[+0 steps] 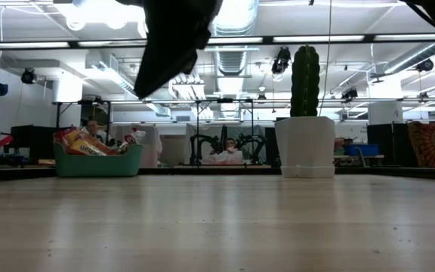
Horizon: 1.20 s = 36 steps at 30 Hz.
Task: Sort Maruchan noodles
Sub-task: Put the blue noodle pack into the transparent bin, then return to Home Position
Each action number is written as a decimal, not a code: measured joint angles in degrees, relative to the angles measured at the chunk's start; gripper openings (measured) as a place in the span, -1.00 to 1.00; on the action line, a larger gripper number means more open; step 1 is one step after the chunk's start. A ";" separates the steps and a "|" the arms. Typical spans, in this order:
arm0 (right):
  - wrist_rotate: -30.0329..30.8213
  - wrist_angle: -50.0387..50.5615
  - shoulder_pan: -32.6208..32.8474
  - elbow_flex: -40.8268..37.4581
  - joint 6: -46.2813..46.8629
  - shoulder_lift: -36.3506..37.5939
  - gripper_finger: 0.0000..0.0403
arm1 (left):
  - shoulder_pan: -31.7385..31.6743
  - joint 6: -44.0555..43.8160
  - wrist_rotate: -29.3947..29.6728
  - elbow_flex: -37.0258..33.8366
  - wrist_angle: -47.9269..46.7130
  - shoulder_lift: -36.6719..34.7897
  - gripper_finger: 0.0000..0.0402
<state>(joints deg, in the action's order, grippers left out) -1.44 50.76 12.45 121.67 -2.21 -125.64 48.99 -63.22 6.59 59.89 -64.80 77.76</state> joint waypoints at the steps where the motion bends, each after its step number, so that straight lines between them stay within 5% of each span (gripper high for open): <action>1: -0.02 0.16 0.07 -0.41 0.27 0.00 -0.64 | 0.08 0.34 0.21 -1.31 2.06 0.25 -0.81; 5: -0.04 0.07 0.57 -1.77 1.06 0.00 -0.65 | 0.07 0.34 -1.56 -7.07 10.60 0.85 -0.81; 9: -0.04 -0.05 1.10 -2.74 2.13 0.00 -0.63 | 0.03 -2.19 -1.44 -7.04 9.23 0.46 -0.81; 14: 0.08 0.01 1.81 -4.66 3.08 0.75 -0.64 | 0.08 2.26 5.14 -0.29 3.76 -0.09 -0.81; 18: 3.93 -2.50 2.68 -9.49 3.76 4.07 -0.66 | 0.11 11.90 16.44 5.79 4.26 -0.10 -0.81; 21: 7.07 -9.26 3.46 -17.45 3.89 9.41 -0.66 | 0.09 24.00 26.43 8.41 8.95 -0.11 -0.81; 27: 10.39 -26.73 4.12 -39.23 4.98 25.29 -0.66 | -0.92 44.80 35.03 9.49 20.76 -0.06 -0.81; 32: 10.88 -51.32 4.15 -60.04 -0.73 37.92 -0.66 | -3.58 66.60 33.41 4.98 37.79 -0.39 -0.81; 36: 10.49 -68.53 3.70 -73.99 -7.38 46.14 -0.66 | -7.96 76.00 29.26 -0.51 46.27 -4.46 -0.81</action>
<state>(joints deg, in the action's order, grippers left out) 9.06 -17.77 16.15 47.68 -9.59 -79.50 41.02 12.78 35.85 59.38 -18.53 73.30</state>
